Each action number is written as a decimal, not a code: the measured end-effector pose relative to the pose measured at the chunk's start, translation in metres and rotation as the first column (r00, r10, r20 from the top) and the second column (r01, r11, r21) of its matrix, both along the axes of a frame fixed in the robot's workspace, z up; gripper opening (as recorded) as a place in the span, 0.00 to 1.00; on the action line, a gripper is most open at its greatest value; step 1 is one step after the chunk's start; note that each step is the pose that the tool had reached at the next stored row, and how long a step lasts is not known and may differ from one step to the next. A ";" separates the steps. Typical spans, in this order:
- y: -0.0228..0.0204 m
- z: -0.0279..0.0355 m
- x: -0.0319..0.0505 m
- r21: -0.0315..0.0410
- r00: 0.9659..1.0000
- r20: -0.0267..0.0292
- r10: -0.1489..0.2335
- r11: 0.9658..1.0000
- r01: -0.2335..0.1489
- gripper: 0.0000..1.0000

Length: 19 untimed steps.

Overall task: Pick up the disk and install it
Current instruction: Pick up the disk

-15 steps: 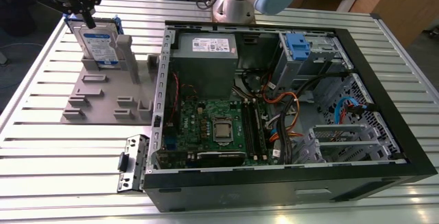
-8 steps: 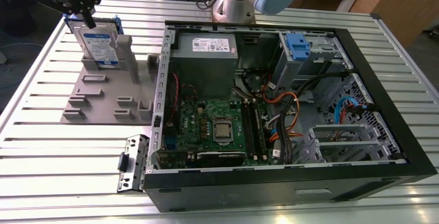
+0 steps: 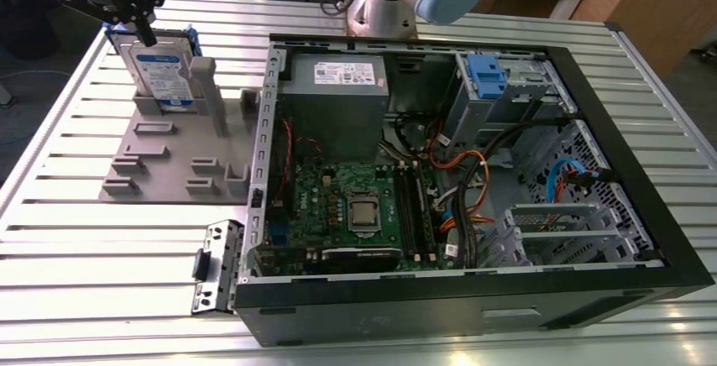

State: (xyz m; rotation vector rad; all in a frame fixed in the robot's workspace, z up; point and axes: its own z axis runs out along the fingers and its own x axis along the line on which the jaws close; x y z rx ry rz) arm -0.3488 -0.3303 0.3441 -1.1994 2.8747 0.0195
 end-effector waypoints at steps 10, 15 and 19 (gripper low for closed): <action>0.0000 0.0000 0.0000 0.000 0.998 0.000 0.057 0.998 -0.057 0.10; 0.0000 0.0000 0.0000 0.000 0.996 0.000 0.084 0.996 -0.084 0.10; 0.0000 0.0000 0.0000 0.000 0.994 0.000 0.106 0.994 -0.106 0.10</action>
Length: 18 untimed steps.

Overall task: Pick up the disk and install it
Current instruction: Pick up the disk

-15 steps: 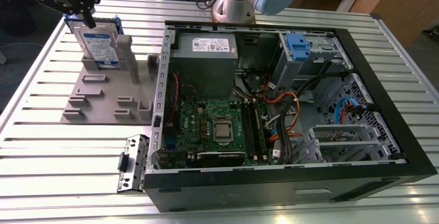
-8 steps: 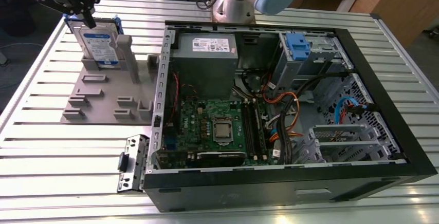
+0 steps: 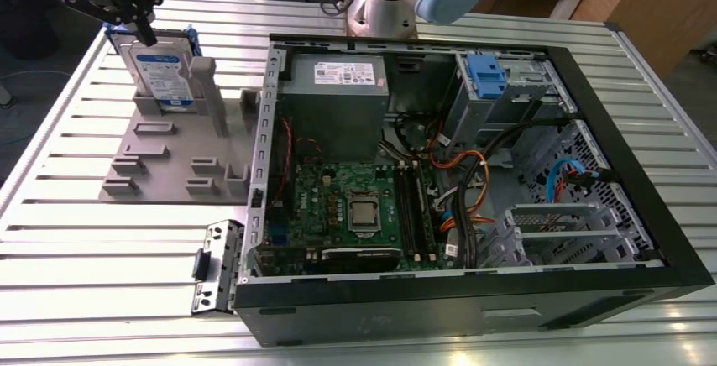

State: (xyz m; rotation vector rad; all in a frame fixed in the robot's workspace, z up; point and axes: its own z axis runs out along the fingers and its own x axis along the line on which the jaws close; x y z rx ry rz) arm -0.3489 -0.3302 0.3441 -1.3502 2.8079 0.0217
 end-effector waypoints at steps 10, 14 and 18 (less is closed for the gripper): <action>0.0000 0.0000 0.0000 0.000 0.998 0.000 0.058 0.998 -0.058 0.10; 0.0000 0.0000 0.0000 0.000 0.996 0.000 0.085 0.996 -0.085 0.10; 0.0000 0.0000 0.0000 0.000 0.994 0.000 0.108 0.994 -0.108 0.10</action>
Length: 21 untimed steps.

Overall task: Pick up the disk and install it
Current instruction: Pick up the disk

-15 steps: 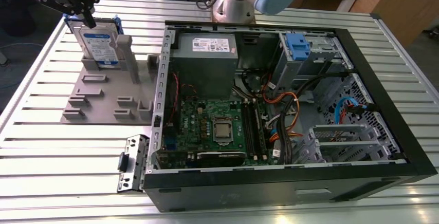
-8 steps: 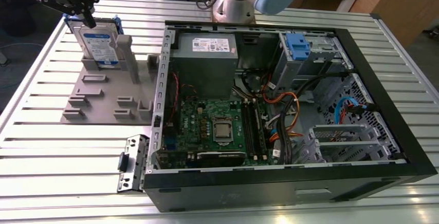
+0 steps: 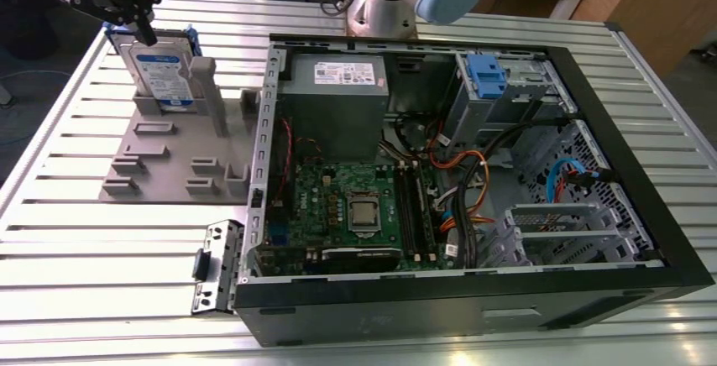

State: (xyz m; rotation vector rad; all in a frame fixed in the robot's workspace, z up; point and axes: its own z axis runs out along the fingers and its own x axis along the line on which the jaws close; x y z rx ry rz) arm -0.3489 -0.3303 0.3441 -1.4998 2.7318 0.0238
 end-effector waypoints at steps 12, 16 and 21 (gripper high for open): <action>0.0000 0.0000 0.0000 0.000 0.998 0.000 0.062 0.998 -0.062 0.10; 0.0000 0.0000 0.0000 0.000 0.997 0.000 0.082 0.997 -0.082 0.10; 0.0000 0.0000 0.0000 0.000 0.994 0.000 0.106 0.994 -0.106 0.10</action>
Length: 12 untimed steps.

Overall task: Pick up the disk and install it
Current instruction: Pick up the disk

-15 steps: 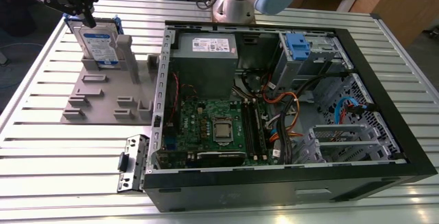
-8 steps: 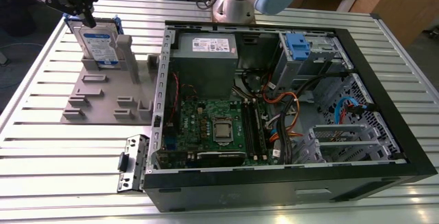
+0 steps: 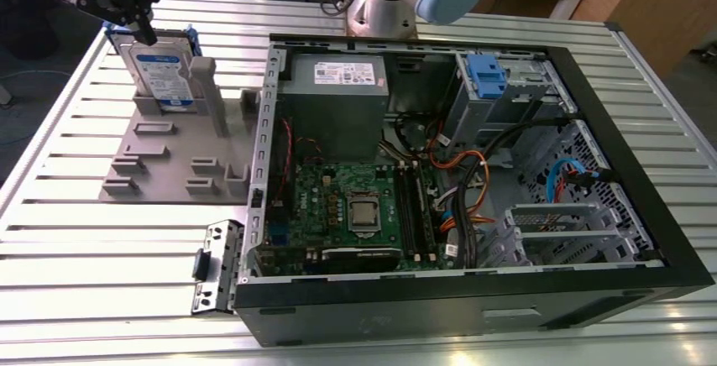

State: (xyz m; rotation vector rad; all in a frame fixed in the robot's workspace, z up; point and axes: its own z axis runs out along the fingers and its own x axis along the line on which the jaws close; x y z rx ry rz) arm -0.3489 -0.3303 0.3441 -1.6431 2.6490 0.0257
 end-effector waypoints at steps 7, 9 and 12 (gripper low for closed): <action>0.0000 0.0000 0.0000 0.000 0.999 0.000 0.048 0.999 -0.048 0.10; 0.0000 0.0000 0.0000 0.000 0.998 0.000 0.061 0.998 -0.061 0.10; 0.0000 0.0000 0.0000 0.000 0.997 0.000 0.075 0.997 -0.075 0.10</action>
